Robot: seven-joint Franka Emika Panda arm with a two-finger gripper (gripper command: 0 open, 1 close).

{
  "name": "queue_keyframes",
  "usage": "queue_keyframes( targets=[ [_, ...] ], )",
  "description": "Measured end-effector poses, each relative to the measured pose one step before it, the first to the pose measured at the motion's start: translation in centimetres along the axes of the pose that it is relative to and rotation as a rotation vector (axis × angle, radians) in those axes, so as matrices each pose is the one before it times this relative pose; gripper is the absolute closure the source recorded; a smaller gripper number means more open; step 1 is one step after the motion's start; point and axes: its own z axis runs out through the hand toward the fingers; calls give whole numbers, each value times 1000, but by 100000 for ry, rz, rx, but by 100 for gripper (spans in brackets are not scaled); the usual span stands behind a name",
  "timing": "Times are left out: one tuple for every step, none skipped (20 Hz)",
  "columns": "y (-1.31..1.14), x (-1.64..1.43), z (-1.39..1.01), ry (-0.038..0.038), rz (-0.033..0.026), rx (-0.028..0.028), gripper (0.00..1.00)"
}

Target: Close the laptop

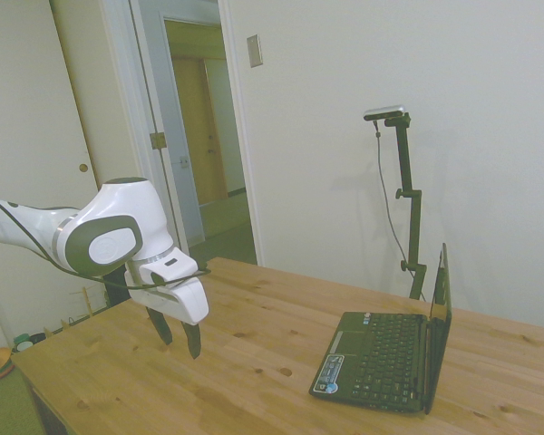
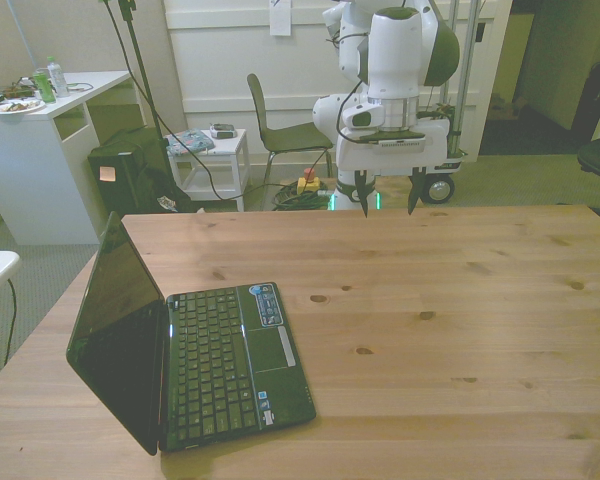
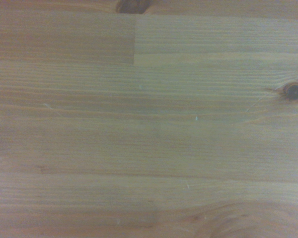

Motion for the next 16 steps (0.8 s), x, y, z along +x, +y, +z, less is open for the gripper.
queue_keyframes(
  targets=[
    [-12, 10, 43, -80, -7, -62, 0],
    [33, 33, -6, -17, 185, 38, 0],
    [194, 191, -94, 274, 1084, 62, 0],
    [711, 779, -588, 2028, 3377, -124, 0],
    [848, 1060, -830, 2333, 2467, 269, 0],
    [1007, 1339, -1120, 2259, 2871, 764, 0],
    [1151, 1669, -1299, 2252, 3276, 447, 0],
    [1033, 1721, -1325, 2238, 3215, 299, 0],
    [931, 1897, -1335, 1970, 3289, 703, 0],
    [776, 2131, -1294, 2022, 3103, 677, 0],
    [557, 2310, -1048, 1443, 3002, 644, 0],
    [367, 2417, -688, 1023, 2314, 226, 0],
    [147, 2559, -333, 915, 1976, 63, 0],
    [35, 2204, -65, 871, 1792, -143, 0],
    [-53, 2144, 41, 883, 1610, -345, 0],
    [-53, 2047, 42, 802, 1730, -386, 0]
  ],
)
